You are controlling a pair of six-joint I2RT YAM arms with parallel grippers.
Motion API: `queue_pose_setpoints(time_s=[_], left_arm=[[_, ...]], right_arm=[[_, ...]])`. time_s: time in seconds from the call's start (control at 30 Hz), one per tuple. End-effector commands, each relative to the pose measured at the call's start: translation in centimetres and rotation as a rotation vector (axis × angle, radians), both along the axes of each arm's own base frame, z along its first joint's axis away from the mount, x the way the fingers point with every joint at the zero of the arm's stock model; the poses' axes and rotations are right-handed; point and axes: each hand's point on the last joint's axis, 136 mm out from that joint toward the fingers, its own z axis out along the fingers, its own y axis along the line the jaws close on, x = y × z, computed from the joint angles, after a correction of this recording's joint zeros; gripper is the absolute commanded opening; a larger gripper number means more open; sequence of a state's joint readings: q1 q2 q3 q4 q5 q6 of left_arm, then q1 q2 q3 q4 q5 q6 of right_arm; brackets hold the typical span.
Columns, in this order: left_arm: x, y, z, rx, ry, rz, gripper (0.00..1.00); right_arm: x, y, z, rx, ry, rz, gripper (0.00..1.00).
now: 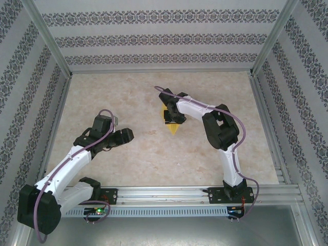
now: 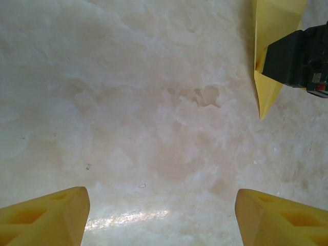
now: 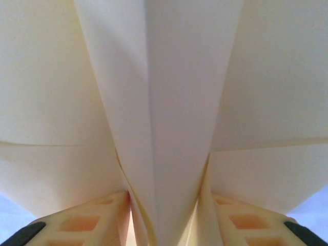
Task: Fold a paper plane with a square sheet of paper (fold left side to right side)
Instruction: Place the paper plane at the center of the table.
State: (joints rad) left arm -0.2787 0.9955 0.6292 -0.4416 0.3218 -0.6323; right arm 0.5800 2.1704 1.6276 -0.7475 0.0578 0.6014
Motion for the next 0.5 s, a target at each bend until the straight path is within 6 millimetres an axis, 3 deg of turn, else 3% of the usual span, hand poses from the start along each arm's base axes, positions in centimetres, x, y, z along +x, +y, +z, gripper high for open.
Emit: queue_pose_setpoints(time_s=[0.0, 0.47], left_arm=[[0.60, 0.14, 0.62, -0.023, -0.018, 0.012, 0.75], [0.93, 0.80, 1.11, -0.029, -0.032, 0.029, 0.75]], right_arm=[[-0.59, -0.53, 0.01, -0.020, 0.003, -0.028, 0.40], [-0.40, -0.24, 0.33, -0.014, -0.007, -0.020, 0.40]])
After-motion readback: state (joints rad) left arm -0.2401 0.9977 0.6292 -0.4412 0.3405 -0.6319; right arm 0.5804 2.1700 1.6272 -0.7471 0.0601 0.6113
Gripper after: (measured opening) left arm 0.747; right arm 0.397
